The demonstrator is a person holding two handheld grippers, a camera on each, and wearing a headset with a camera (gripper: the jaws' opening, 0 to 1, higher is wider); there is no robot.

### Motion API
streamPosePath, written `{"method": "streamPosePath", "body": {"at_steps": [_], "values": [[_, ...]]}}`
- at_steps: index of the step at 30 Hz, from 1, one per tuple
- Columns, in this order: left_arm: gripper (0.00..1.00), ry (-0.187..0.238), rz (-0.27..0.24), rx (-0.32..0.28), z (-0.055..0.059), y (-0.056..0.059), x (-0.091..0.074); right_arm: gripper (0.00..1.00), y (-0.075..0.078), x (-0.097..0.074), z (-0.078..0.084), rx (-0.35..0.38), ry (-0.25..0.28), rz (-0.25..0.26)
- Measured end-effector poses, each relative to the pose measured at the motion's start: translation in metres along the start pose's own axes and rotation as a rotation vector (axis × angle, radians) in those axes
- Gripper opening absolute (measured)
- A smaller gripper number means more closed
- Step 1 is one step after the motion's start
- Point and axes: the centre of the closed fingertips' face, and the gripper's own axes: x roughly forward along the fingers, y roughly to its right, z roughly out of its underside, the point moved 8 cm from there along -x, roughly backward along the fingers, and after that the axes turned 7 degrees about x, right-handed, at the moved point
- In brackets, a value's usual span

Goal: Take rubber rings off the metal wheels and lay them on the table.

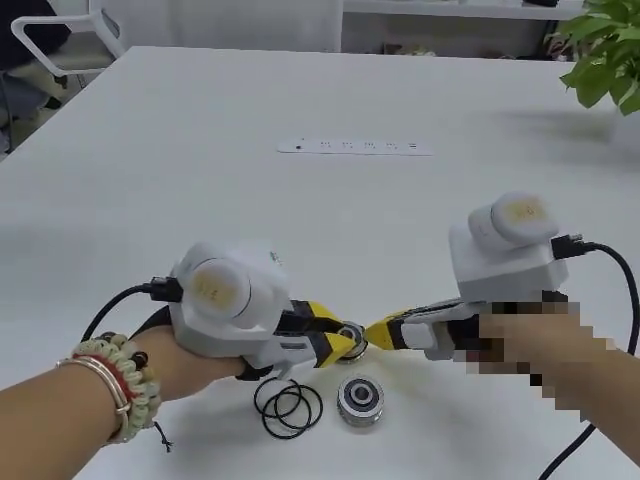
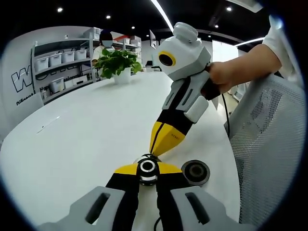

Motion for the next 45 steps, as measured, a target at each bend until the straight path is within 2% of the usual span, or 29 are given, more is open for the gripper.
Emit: {"method": "streamPosePath", "body": {"at_steps": [28, 45], "values": [[0.08, 0.011, 0.001, -0.004, 0.0008, 0.0002, 0.0005, 0.00, -0.0039, 0.0001, -0.0022, -0.052, -0.005, -0.005], [0.08, 0.015, 0.001, -0.003, 0.0011, 0.0008, 0.0002, 0.00, -0.0069, 0.0013, -0.0034, -0.062, 0.005, -0.029]]}}
